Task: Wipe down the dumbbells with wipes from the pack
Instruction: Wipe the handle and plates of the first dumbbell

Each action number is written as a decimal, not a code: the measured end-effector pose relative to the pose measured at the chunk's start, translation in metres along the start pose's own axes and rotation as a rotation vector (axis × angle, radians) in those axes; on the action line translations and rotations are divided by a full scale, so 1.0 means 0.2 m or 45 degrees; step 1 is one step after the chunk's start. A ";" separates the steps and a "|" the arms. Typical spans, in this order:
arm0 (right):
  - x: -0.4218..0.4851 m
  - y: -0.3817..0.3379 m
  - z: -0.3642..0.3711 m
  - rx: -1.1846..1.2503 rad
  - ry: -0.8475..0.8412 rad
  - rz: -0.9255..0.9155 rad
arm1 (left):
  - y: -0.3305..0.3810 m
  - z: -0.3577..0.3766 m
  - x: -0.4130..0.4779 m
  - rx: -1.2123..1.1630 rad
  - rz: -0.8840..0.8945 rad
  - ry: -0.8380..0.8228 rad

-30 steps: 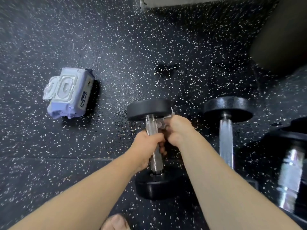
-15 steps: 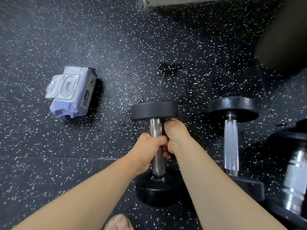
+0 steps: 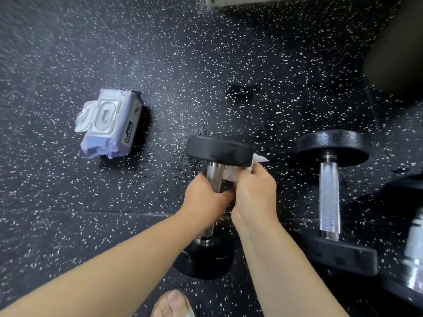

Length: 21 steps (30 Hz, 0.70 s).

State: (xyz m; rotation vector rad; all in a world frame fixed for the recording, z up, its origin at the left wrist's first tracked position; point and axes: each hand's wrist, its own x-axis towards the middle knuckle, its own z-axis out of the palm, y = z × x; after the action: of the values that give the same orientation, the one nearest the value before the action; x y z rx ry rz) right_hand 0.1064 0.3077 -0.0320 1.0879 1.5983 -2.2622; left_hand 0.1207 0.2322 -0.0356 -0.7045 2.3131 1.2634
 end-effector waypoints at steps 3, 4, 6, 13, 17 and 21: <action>-0.06 -0.03 0.02 0.102 -0.060 -0.089 | 0.03 -0.01 0.00 -0.237 0.001 -0.016; -0.07 -0.04 0.02 0.105 -0.067 -0.101 | 0.05 -0.02 0.00 -0.295 -0.012 -0.034; -0.05 -0.06 0.04 0.061 -0.063 -0.078 | 0.06 -0.03 0.01 -0.400 -0.037 -0.065; 0.12 -0.05 0.13 0.035 -0.240 0.280 | 0.02 -0.06 0.08 -0.560 -0.111 -0.090; 0.09 -0.03 0.11 0.013 -0.256 0.129 | 0.01 -0.08 0.10 -0.556 -0.131 -0.086; 0.00 -0.02 0.06 0.017 -0.258 -0.113 | 0.01 -0.09 0.10 -0.603 -0.154 -0.123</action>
State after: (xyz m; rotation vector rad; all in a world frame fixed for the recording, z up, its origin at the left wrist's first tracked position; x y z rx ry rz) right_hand 0.0992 0.2981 -0.0269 0.7758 1.5801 -2.3553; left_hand 0.1019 0.2136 -0.0357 -0.8941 1.8752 1.7649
